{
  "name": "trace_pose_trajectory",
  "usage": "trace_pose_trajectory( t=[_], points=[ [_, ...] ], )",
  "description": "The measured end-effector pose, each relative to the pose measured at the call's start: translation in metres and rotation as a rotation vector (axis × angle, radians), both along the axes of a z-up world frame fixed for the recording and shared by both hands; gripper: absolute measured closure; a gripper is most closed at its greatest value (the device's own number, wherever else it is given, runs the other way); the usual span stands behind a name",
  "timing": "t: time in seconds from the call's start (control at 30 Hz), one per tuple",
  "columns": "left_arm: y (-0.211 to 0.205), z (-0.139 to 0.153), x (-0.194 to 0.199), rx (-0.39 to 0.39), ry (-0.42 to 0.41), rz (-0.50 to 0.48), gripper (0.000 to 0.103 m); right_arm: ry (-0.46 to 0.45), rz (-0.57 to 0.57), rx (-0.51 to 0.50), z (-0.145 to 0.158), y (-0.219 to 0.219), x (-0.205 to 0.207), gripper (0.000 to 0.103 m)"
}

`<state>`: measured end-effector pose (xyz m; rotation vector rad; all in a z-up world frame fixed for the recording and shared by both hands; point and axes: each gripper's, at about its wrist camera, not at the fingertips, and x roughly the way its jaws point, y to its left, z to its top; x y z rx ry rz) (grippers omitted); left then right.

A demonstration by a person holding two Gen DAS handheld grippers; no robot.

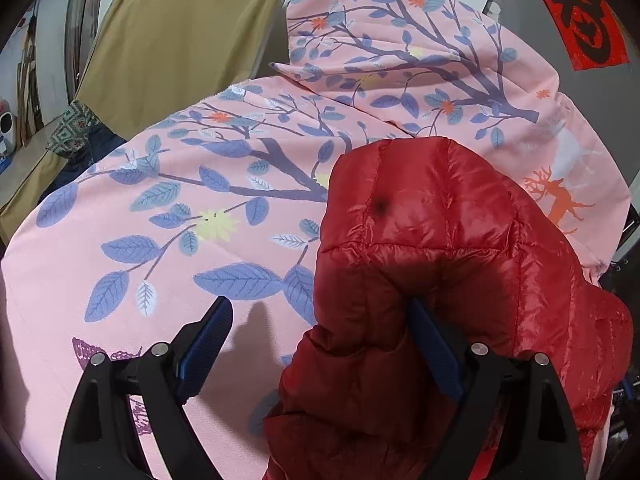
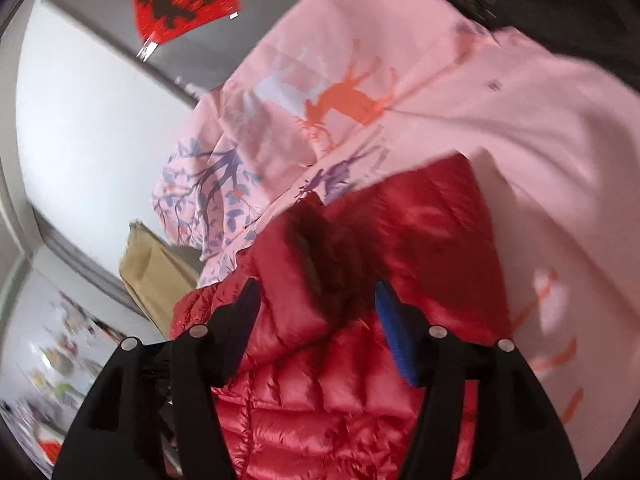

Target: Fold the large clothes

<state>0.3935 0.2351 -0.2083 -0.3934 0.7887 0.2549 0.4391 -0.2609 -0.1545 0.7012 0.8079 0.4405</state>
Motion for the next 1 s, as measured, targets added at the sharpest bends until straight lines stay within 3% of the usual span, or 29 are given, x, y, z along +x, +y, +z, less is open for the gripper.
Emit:
trace_pose_trajectory(
  t=[0.1,0.17,0.2,0.23,0.43,0.57,0.7,0.8,0.87,0.93,1.0],
  points=[
    [0.000,0.000,0.000,-0.001,-0.001,0.000,0.014,0.031,0.028,-0.032,-0.003,0.021,0.012,0.044],
    [0.000,0.001,0.000,0.003,-0.002,-0.001,0.014,0.030,0.039,-0.067,-0.005,0.033,0.013,0.052],
    [0.000,0.001,0.000,0.005,-0.003,-0.001,0.014,0.021,0.047,-0.085,-0.005,0.037,0.012,0.083],
    [0.000,0.002,-0.001,0.008,-0.006,0.003,0.014,0.006,0.058,-0.099,-0.004,0.040,0.009,0.096],
    [-0.001,0.023,-0.012,0.006,-0.059,-0.002,0.014,-0.128,0.024,-0.226,0.022,0.028,-0.032,0.097],
    [-0.014,0.036,-0.014,0.026,-0.085,-0.050,0.013,-0.041,0.019,-0.281,-0.004,0.009,-0.041,0.096],
    [-0.033,0.014,0.003,0.126,0.027,-0.089,0.012,0.045,0.028,-0.237,-0.039,0.001,-0.032,0.094],
    [-0.034,0.004,0.007,0.126,0.070,-0.092,0.010,0.055,0.027,-0.231,-0.045,-0.001,-0.029,0.091],
    [-0.030,0.010,0.002,0.118,0.053,-0.076,0.010,0.051,0.008,-0.215,-0.037,-0.008,-0.033,0.084],
    [-0.029,0.023,-0.006,0.131,0.023,-0.057,0.011,0.028,-0.046,-0.197,-0.025,-0.018,-0.042,0.062],
    [-0.035,0.043,-0.015,0.151,-0.017,-0.063,0.011,-0.023,-0.089,-0.154,-0.004,-0.029,-0.050,0.061]
  ],
)
